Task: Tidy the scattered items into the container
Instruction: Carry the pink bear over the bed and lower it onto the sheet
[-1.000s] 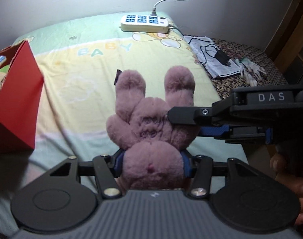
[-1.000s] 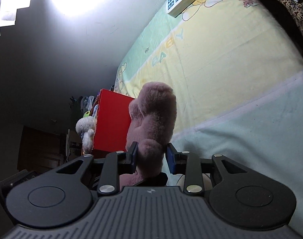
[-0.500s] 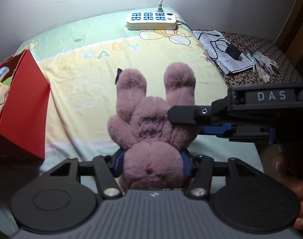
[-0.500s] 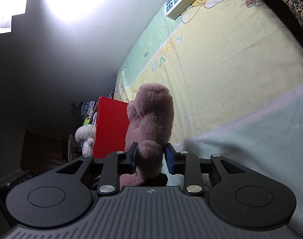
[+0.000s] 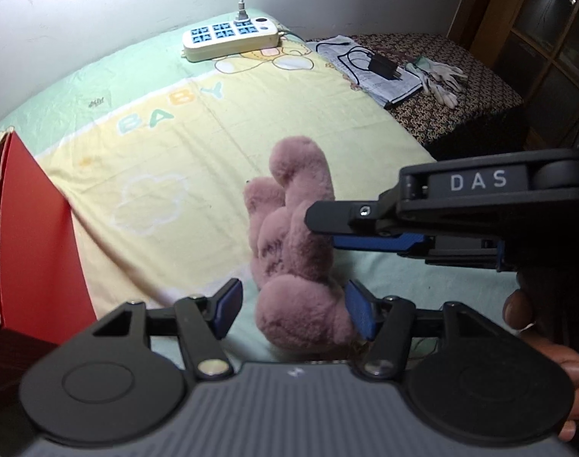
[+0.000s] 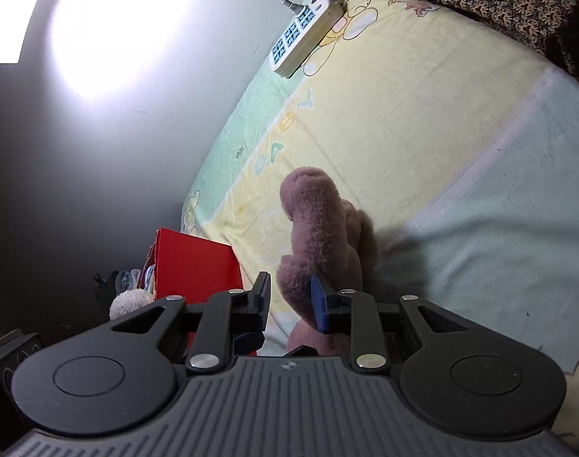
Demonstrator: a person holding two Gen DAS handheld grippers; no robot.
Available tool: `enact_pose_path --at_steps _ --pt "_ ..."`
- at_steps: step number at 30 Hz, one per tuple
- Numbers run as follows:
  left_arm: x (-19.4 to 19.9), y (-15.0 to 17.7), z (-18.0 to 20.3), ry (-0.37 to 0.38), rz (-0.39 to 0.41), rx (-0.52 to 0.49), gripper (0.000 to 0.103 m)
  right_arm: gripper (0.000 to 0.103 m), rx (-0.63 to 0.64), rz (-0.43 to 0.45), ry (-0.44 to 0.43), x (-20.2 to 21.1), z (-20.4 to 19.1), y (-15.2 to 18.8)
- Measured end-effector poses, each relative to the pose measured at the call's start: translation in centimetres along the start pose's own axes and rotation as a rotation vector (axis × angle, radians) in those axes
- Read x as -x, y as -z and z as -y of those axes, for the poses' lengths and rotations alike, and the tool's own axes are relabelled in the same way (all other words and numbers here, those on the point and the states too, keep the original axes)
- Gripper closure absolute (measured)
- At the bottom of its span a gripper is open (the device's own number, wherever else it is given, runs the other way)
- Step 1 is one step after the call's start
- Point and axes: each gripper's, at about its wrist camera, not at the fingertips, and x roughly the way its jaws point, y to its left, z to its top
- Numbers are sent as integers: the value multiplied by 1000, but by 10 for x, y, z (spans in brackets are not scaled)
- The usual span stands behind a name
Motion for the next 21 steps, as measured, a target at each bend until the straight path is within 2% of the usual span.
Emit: enact_pose_path --at_steps 2,5,9,11,12,15,18,21 --pt "3 11 -9 33 -16 -18 42 76 -5 40 37 5 1 12" --pt "6 25 -13 58 -29 -70 42 75 -47 64 48 12 8 24" --pt "4 34 -7 99 -48 -106 42 73 -36 121 109 21 9 24" --pt "0 36 -2 155 -53 -108 42 67 4 155 162 25 9 18" --pt "-3 36 2 176 -47 -107 42 60 21 153 173 25 11 14" --pt "-20 30 11 171 -38 -75 38 58 40 96 168 14 21 -1" --pt "-43 23 13 189 -93 -1 45 57 43 51 176 0 29 -11" --pt "-55 20 18 148 -90 11 46 54 43 24 149 -7 34 -18"
